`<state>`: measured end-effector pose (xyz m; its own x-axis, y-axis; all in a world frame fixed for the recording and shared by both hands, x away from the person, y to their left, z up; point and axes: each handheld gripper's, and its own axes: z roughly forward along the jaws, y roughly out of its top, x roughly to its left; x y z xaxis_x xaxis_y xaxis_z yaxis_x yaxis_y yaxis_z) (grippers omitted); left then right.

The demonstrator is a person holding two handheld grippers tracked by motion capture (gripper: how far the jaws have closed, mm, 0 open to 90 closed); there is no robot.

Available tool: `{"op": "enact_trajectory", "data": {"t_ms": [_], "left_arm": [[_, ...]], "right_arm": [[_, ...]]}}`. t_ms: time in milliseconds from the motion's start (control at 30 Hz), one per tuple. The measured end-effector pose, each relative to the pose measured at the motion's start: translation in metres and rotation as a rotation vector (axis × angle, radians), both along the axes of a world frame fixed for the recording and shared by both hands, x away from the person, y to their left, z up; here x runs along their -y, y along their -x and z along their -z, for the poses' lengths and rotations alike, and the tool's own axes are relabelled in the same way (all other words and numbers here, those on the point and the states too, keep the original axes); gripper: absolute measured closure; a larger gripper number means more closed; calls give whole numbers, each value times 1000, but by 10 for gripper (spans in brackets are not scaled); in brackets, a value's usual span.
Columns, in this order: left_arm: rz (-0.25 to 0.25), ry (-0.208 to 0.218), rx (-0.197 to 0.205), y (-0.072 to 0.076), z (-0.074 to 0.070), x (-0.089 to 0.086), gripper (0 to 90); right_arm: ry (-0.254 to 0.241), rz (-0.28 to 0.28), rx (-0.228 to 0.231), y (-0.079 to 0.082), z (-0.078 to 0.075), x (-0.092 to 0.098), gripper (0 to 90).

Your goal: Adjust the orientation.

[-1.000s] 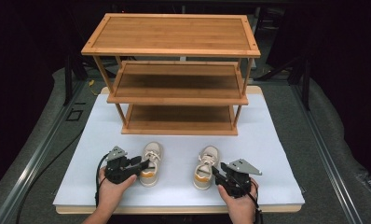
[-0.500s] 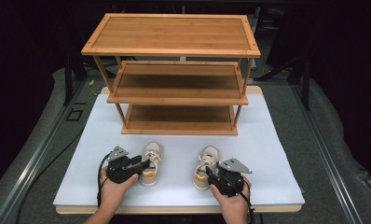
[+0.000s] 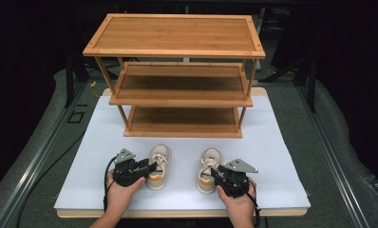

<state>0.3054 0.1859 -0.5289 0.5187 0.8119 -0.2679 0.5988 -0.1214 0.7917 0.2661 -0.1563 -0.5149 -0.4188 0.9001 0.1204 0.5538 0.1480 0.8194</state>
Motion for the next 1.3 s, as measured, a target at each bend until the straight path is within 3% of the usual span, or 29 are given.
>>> {"op": "enact_trajectory", "data": {"t_ms": [67,300,700,1300], "left_arm": [[1,3,-2,0,0,3,565],[-5,4,-9,0,-1,13,565],[-6,5,-12,-2,-1,30,565],[-10,36,-28,-1,0,41,560]], "right_arm": [[14,-8,9,-1,0,-2,679],[40,-112,53,-9,1,-17,702],[10,-138,41,-19,2,-30,705],[14,-146,47,-24,2,-47,704]]}}
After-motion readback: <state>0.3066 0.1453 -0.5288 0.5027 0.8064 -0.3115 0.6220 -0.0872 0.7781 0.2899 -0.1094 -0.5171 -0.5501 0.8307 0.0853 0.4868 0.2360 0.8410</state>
